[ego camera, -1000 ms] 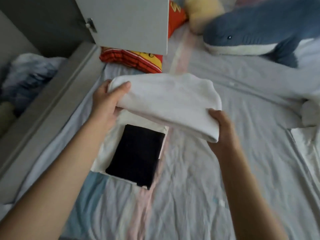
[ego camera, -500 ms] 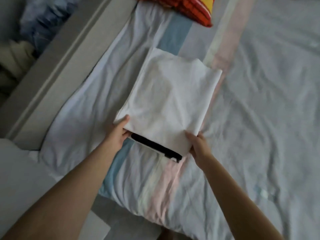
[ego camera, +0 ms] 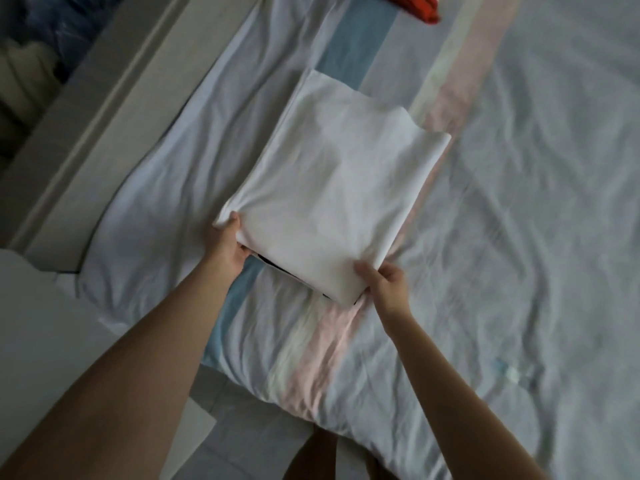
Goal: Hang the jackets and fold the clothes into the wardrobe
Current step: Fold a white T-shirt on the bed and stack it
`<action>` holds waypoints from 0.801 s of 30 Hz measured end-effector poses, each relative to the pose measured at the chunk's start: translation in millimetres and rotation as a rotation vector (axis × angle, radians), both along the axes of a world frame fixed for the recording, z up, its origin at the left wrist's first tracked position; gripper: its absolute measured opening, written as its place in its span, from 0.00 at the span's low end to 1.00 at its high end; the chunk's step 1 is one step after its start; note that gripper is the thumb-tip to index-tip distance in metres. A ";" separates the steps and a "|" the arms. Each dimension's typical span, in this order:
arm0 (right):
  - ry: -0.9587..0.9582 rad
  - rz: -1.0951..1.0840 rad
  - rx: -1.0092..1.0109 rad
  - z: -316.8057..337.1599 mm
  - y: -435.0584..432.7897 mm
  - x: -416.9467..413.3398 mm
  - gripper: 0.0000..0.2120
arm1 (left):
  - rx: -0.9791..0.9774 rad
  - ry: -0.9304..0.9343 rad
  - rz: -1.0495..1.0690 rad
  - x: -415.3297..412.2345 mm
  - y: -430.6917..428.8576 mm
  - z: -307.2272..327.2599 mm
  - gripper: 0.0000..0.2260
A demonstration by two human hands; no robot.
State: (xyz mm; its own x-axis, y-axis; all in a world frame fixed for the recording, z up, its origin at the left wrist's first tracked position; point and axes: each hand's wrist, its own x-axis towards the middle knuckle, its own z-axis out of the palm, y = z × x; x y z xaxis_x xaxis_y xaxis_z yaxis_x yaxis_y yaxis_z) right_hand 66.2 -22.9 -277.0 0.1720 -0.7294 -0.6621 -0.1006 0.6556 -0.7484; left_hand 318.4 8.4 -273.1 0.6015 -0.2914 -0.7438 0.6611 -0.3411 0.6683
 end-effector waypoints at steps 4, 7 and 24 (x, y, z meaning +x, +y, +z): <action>0.066 0.036 -0.045 -2.0 1.3 -1.4 0.04 | 0.021 -0.017 0.052 -2.4 -0.1 -0.8 0.18; 0.095 0.097 -0.045 -1.2 -3.4 -0.5 0.07 | 0.015 -0.029 0.076 -3.8 -0.3 -6.8 0.16; 0.058 -0.111 -0.046 11.0 -205.4 14.4 0.12 | 0.416 -0.505 0.169 -15.9 -13.1 -19.7 0.17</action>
State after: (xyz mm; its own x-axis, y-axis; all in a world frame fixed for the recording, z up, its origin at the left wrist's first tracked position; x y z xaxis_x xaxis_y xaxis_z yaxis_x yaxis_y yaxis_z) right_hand 80.6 -228.3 -265.9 0.0511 -0.7718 -0.6338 -0.0739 0.6299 -0.7731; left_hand 302.5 -4.7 -292.7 0.9169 0.0868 -0.3895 0.3689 -0.5563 0.7446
